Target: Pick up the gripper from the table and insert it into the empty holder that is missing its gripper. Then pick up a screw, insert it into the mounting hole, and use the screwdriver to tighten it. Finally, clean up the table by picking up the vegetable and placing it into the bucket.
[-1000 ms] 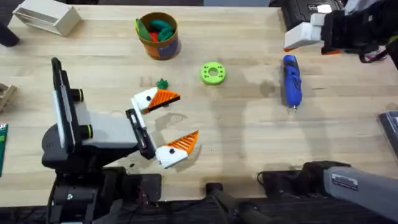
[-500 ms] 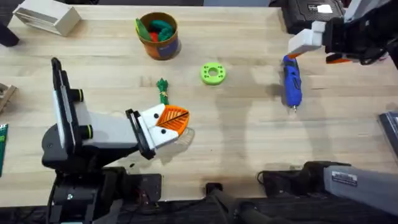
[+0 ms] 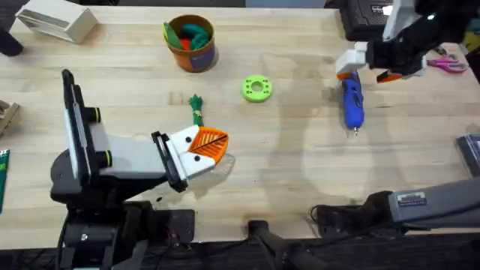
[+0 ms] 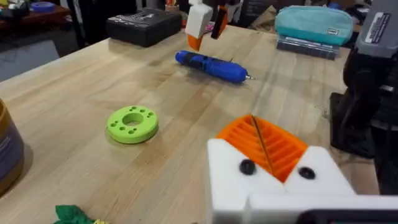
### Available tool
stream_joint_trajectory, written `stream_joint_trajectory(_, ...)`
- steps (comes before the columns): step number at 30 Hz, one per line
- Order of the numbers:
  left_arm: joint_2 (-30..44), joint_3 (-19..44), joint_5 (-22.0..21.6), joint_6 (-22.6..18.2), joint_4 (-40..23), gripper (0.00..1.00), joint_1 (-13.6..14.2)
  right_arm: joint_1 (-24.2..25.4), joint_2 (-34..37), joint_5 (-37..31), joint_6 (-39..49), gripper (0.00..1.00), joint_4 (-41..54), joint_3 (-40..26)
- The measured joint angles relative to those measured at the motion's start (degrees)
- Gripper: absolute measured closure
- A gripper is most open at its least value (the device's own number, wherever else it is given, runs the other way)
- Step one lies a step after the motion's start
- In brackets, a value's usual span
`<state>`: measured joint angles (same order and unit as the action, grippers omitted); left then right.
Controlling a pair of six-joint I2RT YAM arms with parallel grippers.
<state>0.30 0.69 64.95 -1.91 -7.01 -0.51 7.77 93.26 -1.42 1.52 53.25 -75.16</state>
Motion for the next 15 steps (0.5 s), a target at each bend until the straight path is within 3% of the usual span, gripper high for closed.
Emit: stream_joint_trajectory(15,0.0,0.0,0.0,0.0,0.0,0.991,0.0,0.5,11.91,-2.47,1.96,0.012,-5.1,0.02)
